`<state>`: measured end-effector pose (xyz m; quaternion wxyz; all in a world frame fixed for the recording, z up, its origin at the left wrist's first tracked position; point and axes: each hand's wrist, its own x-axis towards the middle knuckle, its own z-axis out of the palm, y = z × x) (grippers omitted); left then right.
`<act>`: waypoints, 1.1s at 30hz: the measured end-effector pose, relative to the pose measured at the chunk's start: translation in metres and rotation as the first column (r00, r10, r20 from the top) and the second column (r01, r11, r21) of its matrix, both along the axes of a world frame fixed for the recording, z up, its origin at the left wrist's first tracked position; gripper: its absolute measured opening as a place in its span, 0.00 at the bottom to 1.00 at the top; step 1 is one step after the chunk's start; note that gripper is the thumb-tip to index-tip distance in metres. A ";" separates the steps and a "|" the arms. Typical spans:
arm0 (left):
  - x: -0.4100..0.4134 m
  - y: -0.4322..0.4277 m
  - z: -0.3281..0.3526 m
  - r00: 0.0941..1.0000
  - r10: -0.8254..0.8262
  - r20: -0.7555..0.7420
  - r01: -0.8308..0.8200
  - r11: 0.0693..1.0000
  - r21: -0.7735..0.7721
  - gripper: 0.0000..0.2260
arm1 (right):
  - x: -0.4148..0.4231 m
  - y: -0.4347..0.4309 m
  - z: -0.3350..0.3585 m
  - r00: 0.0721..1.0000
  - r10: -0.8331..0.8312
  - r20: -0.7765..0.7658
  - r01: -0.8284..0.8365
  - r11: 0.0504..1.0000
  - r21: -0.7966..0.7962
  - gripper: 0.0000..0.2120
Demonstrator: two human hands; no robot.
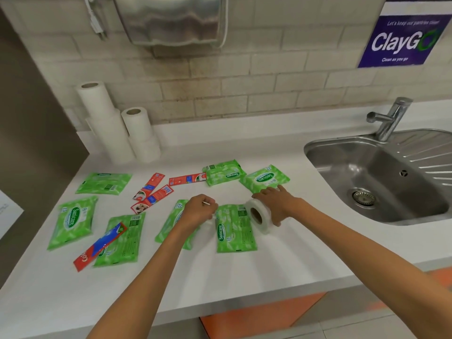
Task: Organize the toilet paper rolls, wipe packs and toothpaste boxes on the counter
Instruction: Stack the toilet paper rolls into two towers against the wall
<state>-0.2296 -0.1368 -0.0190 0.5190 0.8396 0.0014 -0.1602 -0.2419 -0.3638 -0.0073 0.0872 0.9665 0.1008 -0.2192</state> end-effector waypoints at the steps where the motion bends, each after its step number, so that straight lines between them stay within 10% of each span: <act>1: 0.000 0.000 0.000 1.000 0.003 0.002 -0.003 1.000 -0.002 0.03 | 0.000 0.000 -0.001 1.000 0.011 0.014 -0.011 1.000 -0.007 0.48; 7: 0.002 0.003 0.001 1.000 0.011 0.000 -0.011 1.000 -0.007 0.04 | 0.006 -0.003 0.001 0.995 0.054 0.079 -0.051 0.998 -0.034 0.43; 12: 0.007 0.006 0.007 1.000 0.015 -0.004 -0.016 0.998 -0.063 0.07 | 0.019 -0.016 0.023 0.977 -0.170 0.127 0.128 0.951 0.283 0.39; 17: 0.012 0.009 0.015 0.997 -0.035 0.063 0.041 0.994 -0.099 0.15 | 0.033 -0.011 0.039 0.926 -0.373 -0.060 0.272 0.550 0.790 0.32; 23: 0.025 0.020 0.020 0.993 -0.039 0.115 0.056 0.987 -0.151 0.29 | 0.053 0.036 0.040 0.915 -0.300 -0.269 0.318 0.128 0.939 0.27; 33: 0.047 0.058 0.021 0.976 0.138 0.168 -0.085 0.953 -0.290 0.38 | 0.095 0.121 0.042 0.924 -0.198 -0.328 0.347 0.072 0.935 0.19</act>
